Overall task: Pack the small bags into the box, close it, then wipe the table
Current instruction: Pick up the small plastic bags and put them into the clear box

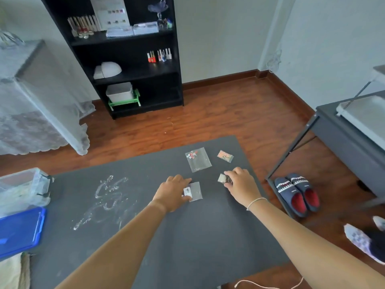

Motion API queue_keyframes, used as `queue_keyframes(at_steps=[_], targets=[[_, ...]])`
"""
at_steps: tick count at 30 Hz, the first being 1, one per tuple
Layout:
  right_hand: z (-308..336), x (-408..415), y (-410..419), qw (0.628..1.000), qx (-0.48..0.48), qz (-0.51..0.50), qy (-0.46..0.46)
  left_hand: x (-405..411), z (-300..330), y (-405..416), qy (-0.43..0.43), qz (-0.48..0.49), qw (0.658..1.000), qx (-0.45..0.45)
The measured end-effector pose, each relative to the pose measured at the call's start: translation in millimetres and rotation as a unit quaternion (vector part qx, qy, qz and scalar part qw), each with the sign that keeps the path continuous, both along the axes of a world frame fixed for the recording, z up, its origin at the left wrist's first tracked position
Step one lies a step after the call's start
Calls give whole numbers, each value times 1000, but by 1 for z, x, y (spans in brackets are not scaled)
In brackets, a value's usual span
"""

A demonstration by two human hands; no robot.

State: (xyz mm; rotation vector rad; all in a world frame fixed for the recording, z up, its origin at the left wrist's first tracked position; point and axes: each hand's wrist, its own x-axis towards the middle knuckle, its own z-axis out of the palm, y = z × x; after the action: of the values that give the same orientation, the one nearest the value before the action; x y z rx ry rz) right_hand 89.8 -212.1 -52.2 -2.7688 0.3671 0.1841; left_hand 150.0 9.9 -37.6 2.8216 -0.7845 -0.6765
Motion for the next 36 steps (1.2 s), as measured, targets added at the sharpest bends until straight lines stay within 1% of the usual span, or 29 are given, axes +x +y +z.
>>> queue_keyframes(at_steps=[2, 5, 8, 11, 12, 14, 16, 18, 20, 22, 24, 26, 28, 29, 31, 34, 36], targets=[[0, 5, 0, 1000, 23, -19, 2, 2, 1, -3, 2, 16, 1000, 11], [1, 12, -1, 997, 55, -37, 25, 8, 2, -5, 17, 36, 999, -1], [1, 14, -1, 996, 68, -46, 47, 13, 3, -9, 24, 31, 999, 0], [5, 15, -2, 994, 88, -35, 45, 23, 8, -13, 51, 47, 997, -39], [7, 16, -4, 993, 107, -29, 38, 28, 11, -15, 62, 58, 994, -63], [12, 18, -10, 981, 187, -39, 19, 42, 18, -20, 84, 70, 989, -100], [19, 27, -16, 966, 249, -71, -19, 58, 26, -28, 90, 52, 989, -104], [24, 40, -22, 956, 266, -104, -64, 74, 31, -38, 92, 35, 991, -92], [26, 54, -26, 949, 272, -132, -89, 88, 31, -49, 100, 28, 991, -81], [22, 65, -26, 949, 265, -141, -92, 98, 27, -58, 93, 24, 994, -60], [16, 70, -25, 959, 239, -130, -80, 101, 22, -65, 61, 19, 998, -26], [8, 74, -26, 973, 190, -112, -62, 103, 15, -72, 13, 18, 1000, 6], [2, 76, -26, 985, 140, -86, -58, 104, 9, -76, -8, 30, 1000, 4], [0, 77, -26, 986, 130, -82, -62, 105, 7, -77, -1, 42, 999, -9], [-3, 79, -27, 986, 115, -106, -63, 108, 4, -77, 19, 60, 997, -34], [-4, 81, -24, 988, 75, -129, -27, 109, 1, -77, 38, 73, 995, -50], [-4, 83, -22, 987, 74, -142, -11, 108, 1, -77, 62, 99, 991, -68]])
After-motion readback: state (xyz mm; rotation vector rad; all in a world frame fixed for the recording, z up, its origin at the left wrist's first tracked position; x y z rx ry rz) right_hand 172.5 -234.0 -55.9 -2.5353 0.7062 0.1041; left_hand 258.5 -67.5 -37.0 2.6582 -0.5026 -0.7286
